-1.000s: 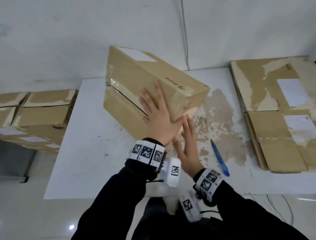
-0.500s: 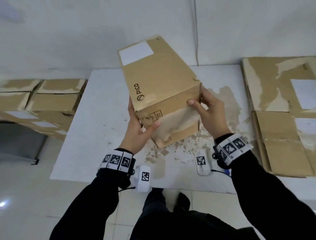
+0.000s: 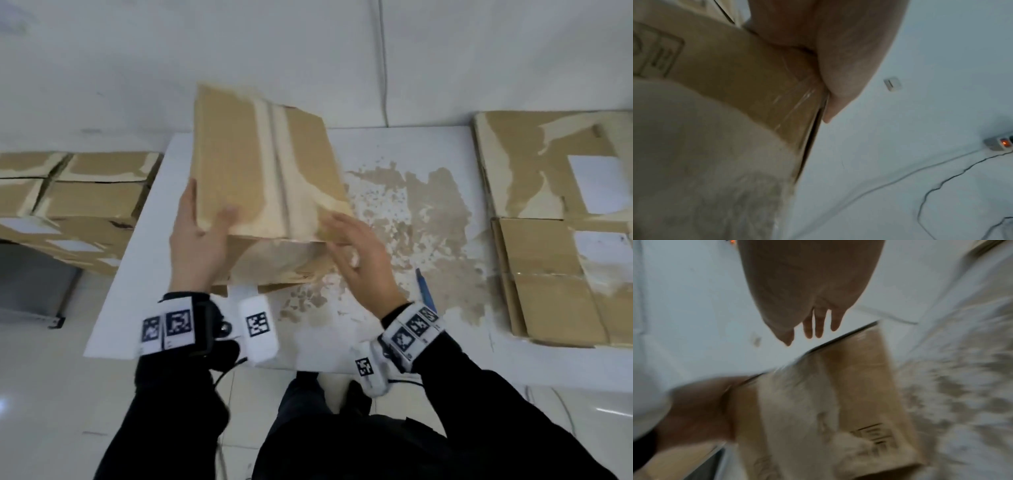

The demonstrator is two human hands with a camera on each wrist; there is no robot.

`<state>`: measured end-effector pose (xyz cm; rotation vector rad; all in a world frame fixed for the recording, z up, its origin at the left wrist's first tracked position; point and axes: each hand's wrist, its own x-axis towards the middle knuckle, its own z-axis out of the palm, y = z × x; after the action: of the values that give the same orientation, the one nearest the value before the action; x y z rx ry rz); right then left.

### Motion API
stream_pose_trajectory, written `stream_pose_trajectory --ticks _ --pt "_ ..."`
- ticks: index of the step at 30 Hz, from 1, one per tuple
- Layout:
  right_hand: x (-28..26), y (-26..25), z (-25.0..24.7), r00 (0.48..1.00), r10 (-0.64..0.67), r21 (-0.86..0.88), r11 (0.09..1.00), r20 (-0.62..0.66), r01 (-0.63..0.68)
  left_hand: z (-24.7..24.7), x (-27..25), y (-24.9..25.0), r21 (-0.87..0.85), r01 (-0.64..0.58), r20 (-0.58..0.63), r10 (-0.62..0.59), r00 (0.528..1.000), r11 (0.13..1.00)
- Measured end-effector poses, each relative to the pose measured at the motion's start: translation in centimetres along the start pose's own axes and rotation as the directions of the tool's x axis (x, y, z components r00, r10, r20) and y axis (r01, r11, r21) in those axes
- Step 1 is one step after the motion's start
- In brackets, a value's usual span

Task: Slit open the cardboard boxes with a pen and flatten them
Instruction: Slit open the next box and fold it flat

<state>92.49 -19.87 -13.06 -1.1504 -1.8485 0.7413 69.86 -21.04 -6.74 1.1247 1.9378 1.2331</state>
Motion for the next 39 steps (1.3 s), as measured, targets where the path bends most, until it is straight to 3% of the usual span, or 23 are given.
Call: stream_pose_trajectory --ticks 2,4,5,6,8,12,14,18,20,22,25,28,33,37,39 --pt "-2.6 4.7 -2.7 0.937 0.324 -0.159 0.926 -0.133 -0.343 -1.3 0.2 -1.9 -0.065 0.010 0.006 -0.009 1.000 0.998" --pt "-5.7 9.4 -5.1 0.763 0.640 -0.437 0.663 -0.091 -0.607 -2.2 0.1 -2.5 -0.098 -0.019 0.005 0.020 1.000 0.995" --pt "-7.1 11.0 -5.8 0.662 0.748 -0.542 0.539 -0.043 -0.645 -2.4 0.3 -2.7 -0.110 -0.015 0.012 0.016 1.000 0.994" --pt "-8.1 12.1 -6.2 0.585 0.811 -0.578 0.471 -0.013 -0.666 -2.6 0.5 -2.7 -0.118 -0.008 0.024 0.011 1.000 0.993" --pt "-9.1 12.6 -6.3 0.550 0.835 -0.552 0.457 -0.004 -0.698 -3.2 1.1 -3.1 -0.109 0.018 0.035 -0.014 0.999 0.994" --pt "-6.8 10.1 -5.0 0.600 0.800 -0.411 0.552 0.015 -0.726 -4.7 1.0 -4.8 -0.125 0.091 0.021 -0.089 0.996 0.988" --pt "-4.2 7.5 -4.1 0.652 0.758 -0.295 0.625 0.009 -0.723 -4.6 0.4 -6.1 -0.138 0.114 0.019 -0.112 0.993 0.984" --pt "2.5 0.3 -2.0 0.836 0.548 -0.172 0.826 0.022 -0.537 -4.1 -0.5 -8.5 -0.133 0.156 0.086 -0.145 0.986 0.979" --pt "6.3 -2.9 -0.2 0.882 0.462 -0.182 0.879 0.096 -0.440 -5.1 0.3 -8.7 -0.075 0.178 0.161 -0.164 0.973 0.981" --pt "10.3 -5.4 2.2 0.898 0.404 -0.223 0.905 0.176 -0.363 -6.8 2.4 -8.0 0.046 0.119 0.189 -0.125 0.974 0.992" --pt "16.2 -8.0 6.3 0.890 0.377 -0.360 0.891 0.256 -0.274 -9.2 7.7 -5.0 0.256 -0.131 0.228 0.072 0.971 0.958" --pt "20.9 -9.5 10.2 0.876 0.388 -0.506 0.838 0.285 -0.206 -9.5 14.0 -1.5 0.359 -0.307 0.427 0.138 0.894 0.881" --pt "24.1 -10.4 13.9 0.850 0.464 -0.685 0.705 0.250 -0.184 -5.9 21.4 -0.3 0.387 -0.185 0.529 -0.054 0.847 0.903" --pt "24.5 -10.6 14.6 0.880 0.431 -0.762 0.633 0.201 -0.136 -4.2 22.5 -3.1 0.400 -0.256 0.509 0.019 0.860 0.880" --pt "24.8 -10.2 15.0 0.894 0.395 -0.793 0.605 0.212 -0.079 -3.8 22.6 -4.1 0.445 -0.339 0.512 0.076 0.856 0.829"
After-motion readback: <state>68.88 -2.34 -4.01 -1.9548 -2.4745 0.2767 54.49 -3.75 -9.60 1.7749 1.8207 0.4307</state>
